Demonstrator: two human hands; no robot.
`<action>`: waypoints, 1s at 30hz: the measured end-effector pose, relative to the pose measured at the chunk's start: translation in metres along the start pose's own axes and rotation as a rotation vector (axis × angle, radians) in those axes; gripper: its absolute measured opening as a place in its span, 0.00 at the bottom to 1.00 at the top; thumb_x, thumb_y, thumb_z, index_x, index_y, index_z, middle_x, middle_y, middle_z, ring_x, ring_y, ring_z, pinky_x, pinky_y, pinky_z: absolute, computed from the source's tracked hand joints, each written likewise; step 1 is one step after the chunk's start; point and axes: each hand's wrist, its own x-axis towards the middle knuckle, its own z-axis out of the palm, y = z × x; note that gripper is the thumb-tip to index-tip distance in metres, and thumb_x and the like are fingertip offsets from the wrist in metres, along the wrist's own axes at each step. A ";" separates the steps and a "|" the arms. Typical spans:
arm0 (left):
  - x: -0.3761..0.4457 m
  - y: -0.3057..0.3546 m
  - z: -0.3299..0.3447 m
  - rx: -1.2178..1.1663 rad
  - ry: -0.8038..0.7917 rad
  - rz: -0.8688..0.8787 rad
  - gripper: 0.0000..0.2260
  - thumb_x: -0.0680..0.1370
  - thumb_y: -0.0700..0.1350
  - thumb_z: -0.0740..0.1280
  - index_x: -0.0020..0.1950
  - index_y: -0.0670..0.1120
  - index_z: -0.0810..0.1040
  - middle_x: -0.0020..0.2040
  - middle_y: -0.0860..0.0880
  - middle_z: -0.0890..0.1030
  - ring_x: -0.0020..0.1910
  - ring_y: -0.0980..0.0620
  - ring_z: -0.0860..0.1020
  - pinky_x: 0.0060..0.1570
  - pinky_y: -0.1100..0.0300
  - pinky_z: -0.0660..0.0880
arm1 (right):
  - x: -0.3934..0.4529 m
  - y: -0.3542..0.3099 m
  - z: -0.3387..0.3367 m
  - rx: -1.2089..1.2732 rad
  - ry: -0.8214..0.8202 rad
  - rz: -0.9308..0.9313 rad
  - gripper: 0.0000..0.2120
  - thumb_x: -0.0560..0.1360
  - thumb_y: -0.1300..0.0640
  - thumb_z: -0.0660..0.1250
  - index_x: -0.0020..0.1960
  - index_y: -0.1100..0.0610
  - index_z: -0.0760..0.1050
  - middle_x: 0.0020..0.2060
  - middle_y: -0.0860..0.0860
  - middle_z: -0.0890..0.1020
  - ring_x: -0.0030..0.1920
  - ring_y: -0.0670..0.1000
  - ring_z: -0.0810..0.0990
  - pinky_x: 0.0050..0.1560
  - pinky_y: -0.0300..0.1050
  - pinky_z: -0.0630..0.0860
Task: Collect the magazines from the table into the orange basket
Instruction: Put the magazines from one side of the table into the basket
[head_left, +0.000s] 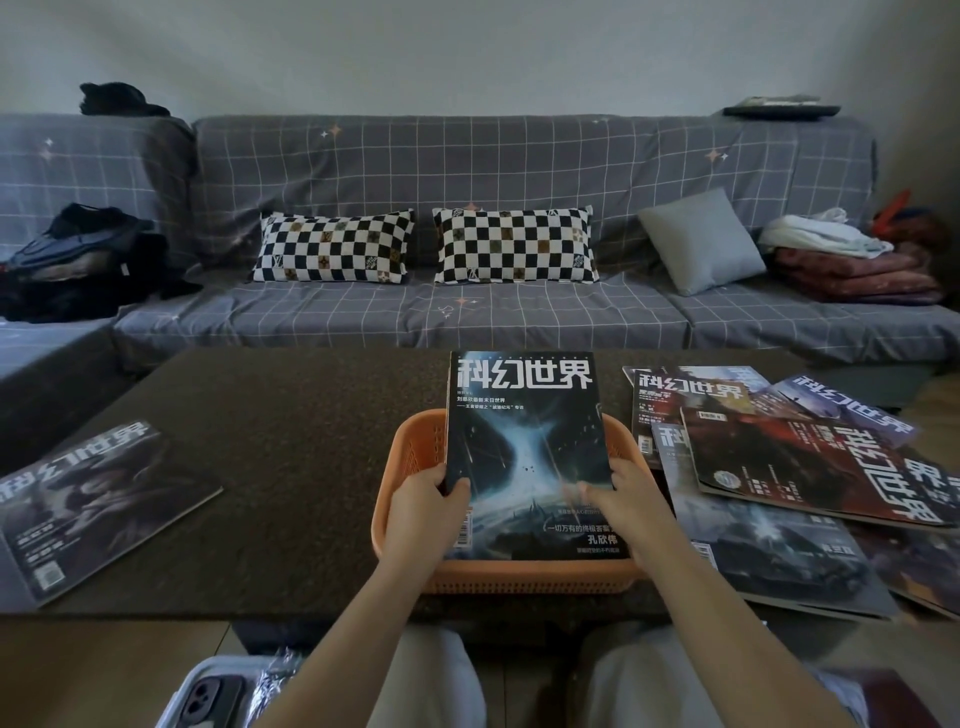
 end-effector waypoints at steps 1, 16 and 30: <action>0.001 0.001 0.000 -0.020 -0.031 -0.004 0.07 0.79 0.48 0.64 0.53 0.49 0.80 0.25 0.54 0.77 0.19 0.63 0.73 0.17 0.73 0.61 | 0.001 -0.001 0.000 0.056 -0.015 0.010 0.17 0.73 0.56 0.69 0.60 0.51 0.73 0.51 0.46 0.81 0.54 0.49 0.77 0.59 0.49 0.71; -0.013 0.013 -0.008 -0.129 0.017 0.064 0.22 0.79 0.45 0.63 0.73 0.50 0.65 0.51 0.60 0.79 0.35 0.67 0.78 0.27 0.75 0.69 | -0.031 -0.027 0.005 -0.121 0.185 -0.276 0.33 0.74 0.52 0.68 0.74 0.52 0.57 0.67 0.47 0.71 0.62 0.47 0.73 0.58 0.34 0.67; 0.010 -0.069 -0.133 -0.186 0.327 0.022 0.17 0.78 0.45 0.65 0.67 0.49 0.73 0.63 0.49 0.77 0.59 0.53 0.76 0.43 0.70 0.70 | -0.045 -0.128 0.142 0.041 -0.276 -0.512 0.15 0.75 0.53 0.67 0.61 0.49 0.73 0.50 0.43 0.80 0.51 0.41 0.79 0.48 0.33 0.76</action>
